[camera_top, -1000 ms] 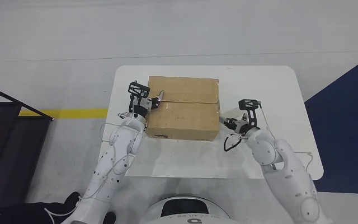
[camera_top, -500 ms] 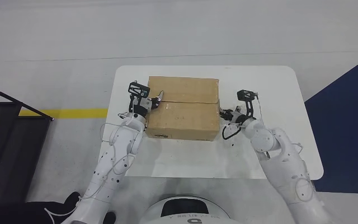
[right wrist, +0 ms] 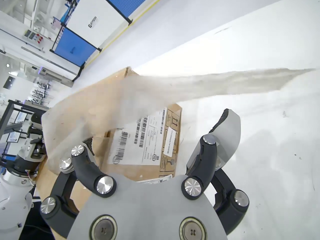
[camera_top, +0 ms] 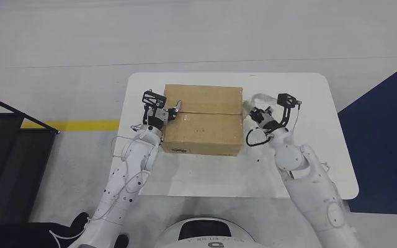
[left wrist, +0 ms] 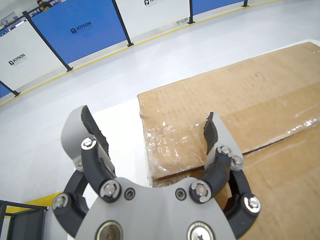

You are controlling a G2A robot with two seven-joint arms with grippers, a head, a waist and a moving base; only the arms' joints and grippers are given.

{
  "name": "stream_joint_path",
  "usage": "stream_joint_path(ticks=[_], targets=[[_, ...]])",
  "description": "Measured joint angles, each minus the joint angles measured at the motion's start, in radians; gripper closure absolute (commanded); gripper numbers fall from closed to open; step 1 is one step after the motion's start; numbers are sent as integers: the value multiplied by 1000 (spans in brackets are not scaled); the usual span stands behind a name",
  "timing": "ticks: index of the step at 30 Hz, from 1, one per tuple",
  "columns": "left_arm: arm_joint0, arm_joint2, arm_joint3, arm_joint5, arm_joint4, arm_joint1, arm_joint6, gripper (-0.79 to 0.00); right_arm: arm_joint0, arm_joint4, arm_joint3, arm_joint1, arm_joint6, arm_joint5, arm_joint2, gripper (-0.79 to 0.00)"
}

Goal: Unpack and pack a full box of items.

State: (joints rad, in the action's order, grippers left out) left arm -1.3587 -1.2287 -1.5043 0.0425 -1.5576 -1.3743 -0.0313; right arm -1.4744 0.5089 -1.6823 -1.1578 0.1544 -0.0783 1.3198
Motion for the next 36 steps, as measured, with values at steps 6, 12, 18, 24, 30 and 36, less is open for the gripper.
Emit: stream_joint_path(ticks=[6,12,18,24,30,36], targets=[[0,0,0,0,0,0,0,-785,-78,61,-139,-3,-47,-91,0,-785],[0,0,0,0,0,0,0,-785,-85,254,-217,-9,-10,-267,-79,-785],[0,0,0,0,0,0,0,-785,-4,490,-225,-27,111,-441,-223,-785],[0,0,0,0,0,0,0,-785,93,657,-205,-54,221,-568,-352,-785],[0,0,0,0,0,0,0,-785,188,783,-171,-92,318,-674,-469,-785],[0,0,0,0,0,0,0,-785,264,781,-171,-139,346,-748,-551,-785]])
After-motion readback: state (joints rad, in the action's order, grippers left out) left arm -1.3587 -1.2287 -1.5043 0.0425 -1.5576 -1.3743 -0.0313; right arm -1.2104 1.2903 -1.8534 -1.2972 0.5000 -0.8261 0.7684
